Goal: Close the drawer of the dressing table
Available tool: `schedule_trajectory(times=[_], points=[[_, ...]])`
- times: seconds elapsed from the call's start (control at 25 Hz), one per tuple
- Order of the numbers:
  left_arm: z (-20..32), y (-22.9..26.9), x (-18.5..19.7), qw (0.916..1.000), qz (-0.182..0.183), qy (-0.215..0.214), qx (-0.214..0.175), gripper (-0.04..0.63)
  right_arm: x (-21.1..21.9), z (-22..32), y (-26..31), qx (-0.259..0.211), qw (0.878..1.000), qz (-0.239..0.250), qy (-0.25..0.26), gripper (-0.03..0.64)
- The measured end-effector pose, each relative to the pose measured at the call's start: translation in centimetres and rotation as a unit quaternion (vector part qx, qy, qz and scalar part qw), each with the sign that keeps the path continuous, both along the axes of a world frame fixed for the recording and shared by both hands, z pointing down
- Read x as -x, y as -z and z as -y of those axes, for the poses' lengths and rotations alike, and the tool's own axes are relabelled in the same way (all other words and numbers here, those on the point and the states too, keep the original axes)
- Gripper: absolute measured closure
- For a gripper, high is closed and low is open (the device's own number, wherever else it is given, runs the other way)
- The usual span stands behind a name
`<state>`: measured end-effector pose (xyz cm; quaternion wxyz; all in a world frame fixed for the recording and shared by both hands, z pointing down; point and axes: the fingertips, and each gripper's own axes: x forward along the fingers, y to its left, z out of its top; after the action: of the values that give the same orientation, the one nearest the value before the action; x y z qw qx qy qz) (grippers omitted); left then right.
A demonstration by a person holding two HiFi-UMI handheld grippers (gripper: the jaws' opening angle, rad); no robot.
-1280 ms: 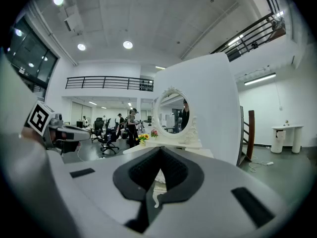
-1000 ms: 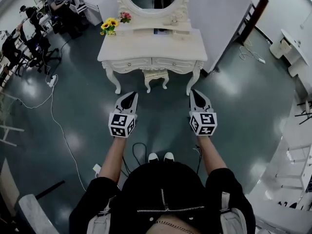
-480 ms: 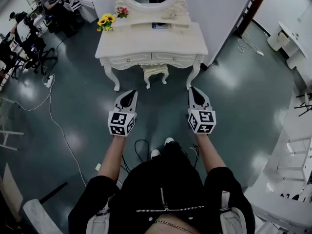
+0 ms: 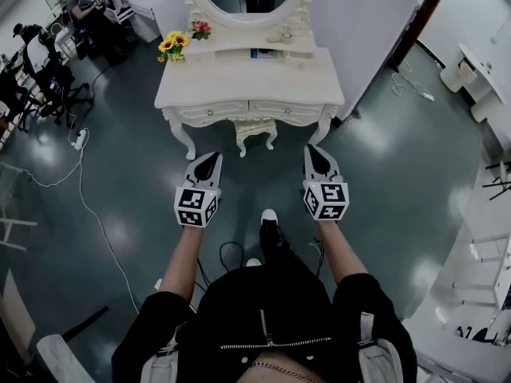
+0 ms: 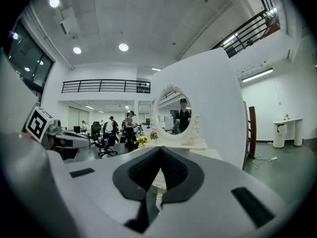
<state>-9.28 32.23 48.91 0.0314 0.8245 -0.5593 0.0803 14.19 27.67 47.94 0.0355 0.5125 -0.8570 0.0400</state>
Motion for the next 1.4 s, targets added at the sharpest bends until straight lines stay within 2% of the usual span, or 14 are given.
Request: schedule_trajectory(times=[0.72, 1.16, 1.4], points=[[19.9, 2.0, 0.0, 0.9989, 0.007, 0.047, -0.001, 0.574, 0.8, 22.2, 2.3, -0.013, 0.999, 0.009, 0.047, 0.611], [26.9, 1.2, 0.9, 0.9984, 0.005, 0.056, 0.004, 0.574, 1.6, 29.6, 0.7, 0.003, 0.998, 0.004, 0.055, 0.611], [32.2, 0.1, 1.8, 0.9991, 0.001, 0.042, 0.008, 0.574, 2.7, 34.3, 0.2, 0.001, 0.999, -0.004, 0.043, 0.611]])
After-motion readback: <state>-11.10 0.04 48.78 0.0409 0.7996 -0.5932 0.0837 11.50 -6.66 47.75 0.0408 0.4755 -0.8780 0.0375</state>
